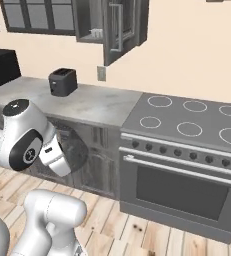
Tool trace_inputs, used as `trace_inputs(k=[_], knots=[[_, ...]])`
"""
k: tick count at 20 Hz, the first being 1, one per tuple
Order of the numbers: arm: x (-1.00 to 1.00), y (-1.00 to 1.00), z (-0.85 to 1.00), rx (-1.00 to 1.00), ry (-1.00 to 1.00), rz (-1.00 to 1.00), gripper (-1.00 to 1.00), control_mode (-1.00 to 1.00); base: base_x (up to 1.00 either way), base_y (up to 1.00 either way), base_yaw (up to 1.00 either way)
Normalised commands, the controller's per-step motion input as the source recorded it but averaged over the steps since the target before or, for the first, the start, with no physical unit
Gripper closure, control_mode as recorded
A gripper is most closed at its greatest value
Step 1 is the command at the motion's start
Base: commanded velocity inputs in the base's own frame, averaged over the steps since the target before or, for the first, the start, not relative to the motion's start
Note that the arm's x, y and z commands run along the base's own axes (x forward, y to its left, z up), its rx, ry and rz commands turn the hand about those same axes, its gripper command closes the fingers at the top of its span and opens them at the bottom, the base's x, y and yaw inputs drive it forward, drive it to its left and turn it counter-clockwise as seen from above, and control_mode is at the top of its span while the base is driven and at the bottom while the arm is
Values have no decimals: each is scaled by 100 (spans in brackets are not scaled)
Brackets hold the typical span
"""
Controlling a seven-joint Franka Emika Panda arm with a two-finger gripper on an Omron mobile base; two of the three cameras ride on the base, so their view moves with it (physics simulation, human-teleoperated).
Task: Pick the candle and jar from the dining table and place them in the open cabinet. Close the cabinet after placing the objects.
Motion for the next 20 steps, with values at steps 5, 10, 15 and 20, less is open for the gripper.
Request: trace_inputs(k=[5,10,15,20], knots=[[0,0,0,0,0,0,100,100,0,0,-27],[0,0,0,0,0,0,100,100,0,0,-22],[0,0,0,0,0,0,100,100,0,0,-19],[0,0,0,0,0,0,100,100,0,3,-17]])
